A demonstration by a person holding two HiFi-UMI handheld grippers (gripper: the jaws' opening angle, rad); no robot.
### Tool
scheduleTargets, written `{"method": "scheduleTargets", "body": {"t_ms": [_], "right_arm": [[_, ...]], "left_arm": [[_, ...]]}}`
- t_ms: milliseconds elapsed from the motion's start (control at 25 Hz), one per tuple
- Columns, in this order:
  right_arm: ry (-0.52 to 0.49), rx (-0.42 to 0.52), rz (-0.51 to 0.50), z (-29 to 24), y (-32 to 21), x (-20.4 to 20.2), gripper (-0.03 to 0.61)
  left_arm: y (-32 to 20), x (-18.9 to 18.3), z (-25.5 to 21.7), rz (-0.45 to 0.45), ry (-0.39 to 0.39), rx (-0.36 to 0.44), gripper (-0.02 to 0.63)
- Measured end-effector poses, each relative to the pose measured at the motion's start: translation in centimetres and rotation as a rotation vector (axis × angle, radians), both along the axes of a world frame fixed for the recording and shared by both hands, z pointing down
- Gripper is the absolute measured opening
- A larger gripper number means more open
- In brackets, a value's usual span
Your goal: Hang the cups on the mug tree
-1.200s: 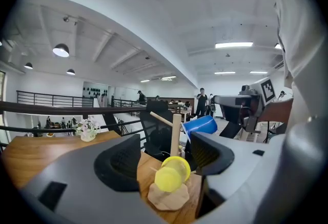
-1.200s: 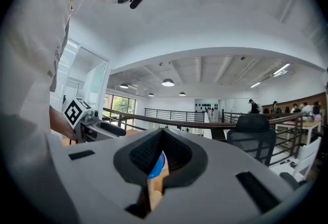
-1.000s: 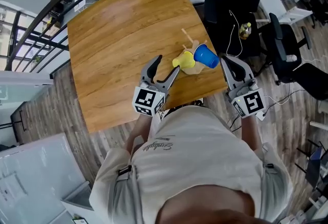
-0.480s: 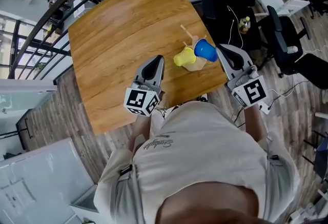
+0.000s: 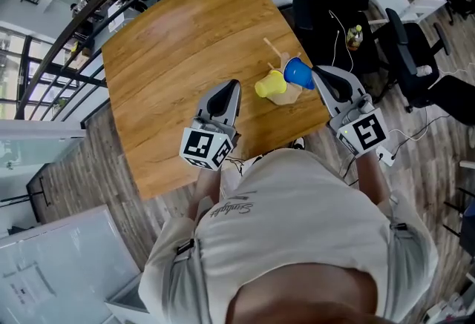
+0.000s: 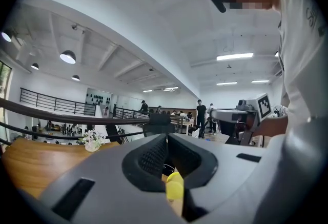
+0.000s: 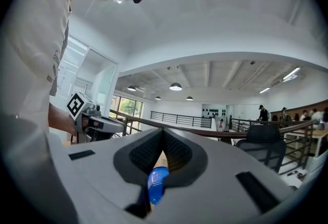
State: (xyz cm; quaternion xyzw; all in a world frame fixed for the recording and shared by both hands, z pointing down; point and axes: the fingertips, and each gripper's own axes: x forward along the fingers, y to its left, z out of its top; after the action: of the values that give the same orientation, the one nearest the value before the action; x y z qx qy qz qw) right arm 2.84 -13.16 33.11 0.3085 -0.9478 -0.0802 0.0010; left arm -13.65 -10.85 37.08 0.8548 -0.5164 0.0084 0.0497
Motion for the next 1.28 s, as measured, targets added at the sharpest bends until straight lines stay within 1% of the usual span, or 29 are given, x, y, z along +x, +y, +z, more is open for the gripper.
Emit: {"method": "scheduleTargets", "body": {"t_ms": [80, 240, 320, 520, 720, 840, 1000, 1280], "right_arm": [[-0.001, -0.008, 0.002, 0.1, 0.2, 0.0, -0.006], [-0.002, -0.027, 0.01, 0.2, 0.2, 0.1, -0.006], [0.0, -0.037, 0.016, 0.3, 0.1, 0.1, -0.008], [-0.001, -0.061, 0.029, 0.8, -0.1, 0.0, -0.008], [-0.007, -0.056, 0.026, 0.8, -0.3, -0.1, -0.006], [-0.016, -0.064, 0.042, 1.2, -0.7, 0.3, -0.008], [-0.037, -0.101, 0.049, 1.8, -1.0, 0.7, -0.006], [-0.031, -0.089, 0.056, 1.6, -0.9, 0.7, -0.008]], "left_arm": [[0.3, 0.1, 0.1, 0.001, 0.0, 0.0, 0.021], [0.5, 0.3, -0.3, 0.005, -0.05, 0.023, 0.021], [0.4, 0.4, -0.3, 0.005, -0.059, 0.024, 0.021], [1.0, 0.3, 0.7, 0.001, -0.049, -0.001, 0.021], [1.3, -0.2, 1.2, -0.009, -0.046, -0.013, 0.021], [1.4, -0.4, 1.4, -0.021, -0.044, -0.011, 0.021], [1.2, -0.8, 1.1, -0.036, -0.048, 0.0, 0.021], [0.9, -1.1, 1.6, -0.039, -0.028, -0.012, 0.021]]}}
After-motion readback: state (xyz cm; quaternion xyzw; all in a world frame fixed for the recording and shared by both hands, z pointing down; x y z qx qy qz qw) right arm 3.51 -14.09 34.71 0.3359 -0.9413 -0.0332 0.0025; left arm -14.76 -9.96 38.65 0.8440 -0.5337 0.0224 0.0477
